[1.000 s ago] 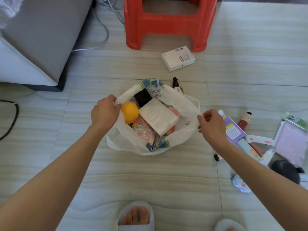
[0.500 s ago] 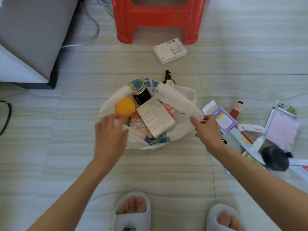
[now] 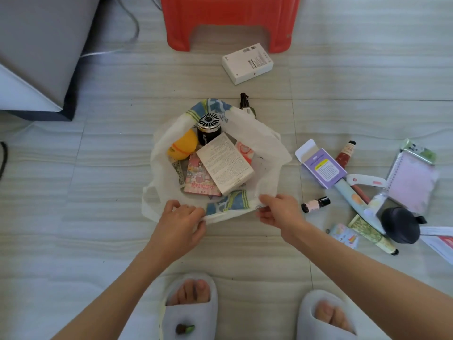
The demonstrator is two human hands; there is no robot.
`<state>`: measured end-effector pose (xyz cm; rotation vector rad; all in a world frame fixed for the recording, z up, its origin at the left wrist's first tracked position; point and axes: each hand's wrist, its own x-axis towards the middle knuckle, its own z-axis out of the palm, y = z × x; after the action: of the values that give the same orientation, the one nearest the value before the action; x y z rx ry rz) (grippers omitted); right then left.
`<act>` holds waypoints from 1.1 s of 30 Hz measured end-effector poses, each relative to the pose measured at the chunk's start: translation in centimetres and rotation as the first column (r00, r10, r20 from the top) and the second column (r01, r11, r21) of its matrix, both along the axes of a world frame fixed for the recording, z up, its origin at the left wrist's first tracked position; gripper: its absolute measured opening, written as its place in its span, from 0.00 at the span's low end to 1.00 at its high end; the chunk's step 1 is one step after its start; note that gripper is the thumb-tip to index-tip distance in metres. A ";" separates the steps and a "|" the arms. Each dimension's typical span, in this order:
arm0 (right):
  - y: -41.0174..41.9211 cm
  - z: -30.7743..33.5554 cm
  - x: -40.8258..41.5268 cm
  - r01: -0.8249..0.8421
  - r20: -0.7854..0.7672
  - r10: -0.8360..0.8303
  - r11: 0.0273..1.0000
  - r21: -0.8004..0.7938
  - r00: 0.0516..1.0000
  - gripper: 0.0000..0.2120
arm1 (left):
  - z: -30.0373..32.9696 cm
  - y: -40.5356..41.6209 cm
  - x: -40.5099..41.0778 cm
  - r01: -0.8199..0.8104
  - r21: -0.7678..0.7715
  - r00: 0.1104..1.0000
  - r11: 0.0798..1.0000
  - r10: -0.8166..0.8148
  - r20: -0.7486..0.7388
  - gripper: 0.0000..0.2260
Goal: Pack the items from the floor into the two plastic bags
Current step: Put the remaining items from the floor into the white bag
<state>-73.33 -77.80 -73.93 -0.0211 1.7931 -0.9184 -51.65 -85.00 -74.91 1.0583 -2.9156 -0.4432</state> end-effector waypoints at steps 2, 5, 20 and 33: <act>1.3 0.2 0.0 -0.018 -0.106 0.018 1.000 0.008 0.994 0.08 | 1.1 0.9 0.2 -0.036 0.028 0.999 0.999 0.037 -0.027 0.11; 2.7 0.9 -0.2 -0.078 -0.175 0.070 0.996 -0.038 0.982 0.09 | 2.4 2.0 0.1 -0.044 -0.007 0.999 0.999 0.044 -0.016 0.12; 15.5 -2.5 -10.4 -0.431 -0.693 0.576 0.808 0.402 0.434 0.21 | 0.6 8.5 -15.2 0.415 -0.106 0.882 0.904 -0.428 -0.196 0.17; 16.1 -5.1 -11.5 -0.526 -0.651 0.692 0.696 0.489 0.312 0.22 | -6.4 9.4 -23.7 0.350 -0.016 0.934 0.936 -0.351 -0.074 0.21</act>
<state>-84.82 -61.68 -79.00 -1.1363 2.4017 -0.0934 -75.38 -75.61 -81.30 0.5010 -3.0357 -0.4718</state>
